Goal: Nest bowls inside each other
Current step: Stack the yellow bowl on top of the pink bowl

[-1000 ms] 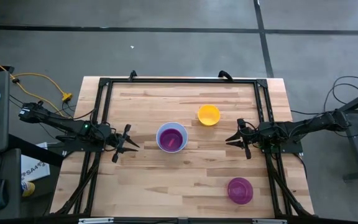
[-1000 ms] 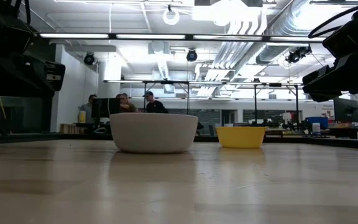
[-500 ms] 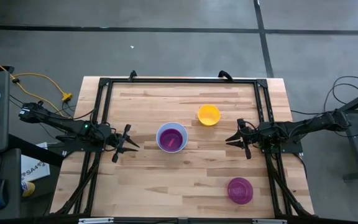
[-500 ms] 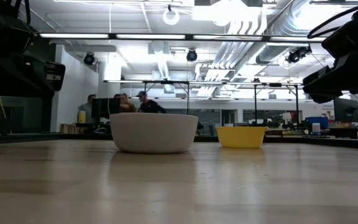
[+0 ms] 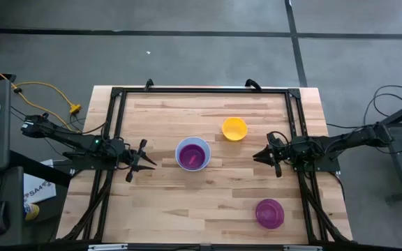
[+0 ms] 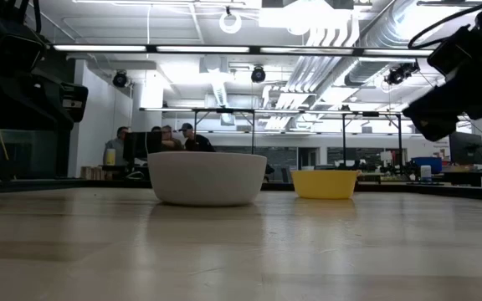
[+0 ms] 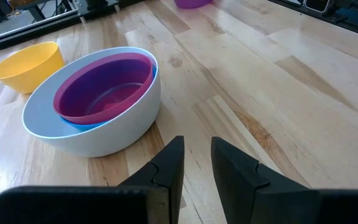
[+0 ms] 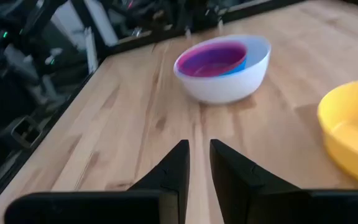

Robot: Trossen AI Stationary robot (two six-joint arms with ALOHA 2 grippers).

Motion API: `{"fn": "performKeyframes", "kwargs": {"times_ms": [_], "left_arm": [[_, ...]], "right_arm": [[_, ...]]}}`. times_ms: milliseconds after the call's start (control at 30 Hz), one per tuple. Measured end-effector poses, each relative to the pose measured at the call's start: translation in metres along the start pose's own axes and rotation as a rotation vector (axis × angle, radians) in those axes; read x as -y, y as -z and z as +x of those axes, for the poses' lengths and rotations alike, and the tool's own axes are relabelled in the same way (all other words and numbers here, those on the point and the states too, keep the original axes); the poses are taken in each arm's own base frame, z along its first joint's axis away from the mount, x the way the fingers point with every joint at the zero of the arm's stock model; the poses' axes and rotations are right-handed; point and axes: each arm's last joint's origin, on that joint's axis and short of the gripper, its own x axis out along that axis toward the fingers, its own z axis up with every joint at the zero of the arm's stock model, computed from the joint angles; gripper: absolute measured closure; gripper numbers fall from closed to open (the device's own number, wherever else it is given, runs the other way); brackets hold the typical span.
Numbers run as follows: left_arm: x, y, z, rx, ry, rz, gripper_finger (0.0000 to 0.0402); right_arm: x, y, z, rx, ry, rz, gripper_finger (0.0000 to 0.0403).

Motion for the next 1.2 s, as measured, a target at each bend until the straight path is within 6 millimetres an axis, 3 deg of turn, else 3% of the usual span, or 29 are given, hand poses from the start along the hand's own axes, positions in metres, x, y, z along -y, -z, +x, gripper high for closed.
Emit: {"fn": "performKeyframes", "kwargs": {"times_ms": [200,467,867,1200], "left_arm": [[0.000,0.000,0.000,0.000,0.000,0.000,0.0320],[0.000,0.000,0.000,0.000,0.000,0.000,0.0320],[0.000,0.000,0.000,0.000,0.000,0.000,0.0320],[0.000,0.000,0.000,0.000,0.000,0.000,0.0320]], "right_arm": [[-0.001,-0.014,-0.001,0.156,0.061,-0.096,0.0346],[-0.004,-0.042,-0.003,0.206,0.143,-0.194,0.0346],[0.005,-0.105,0.021,-0.004,0.338,-0.327,0.0346],[0.025,-0.106,0.066,-0.367,0.368,-0.443,0.0346]]}}
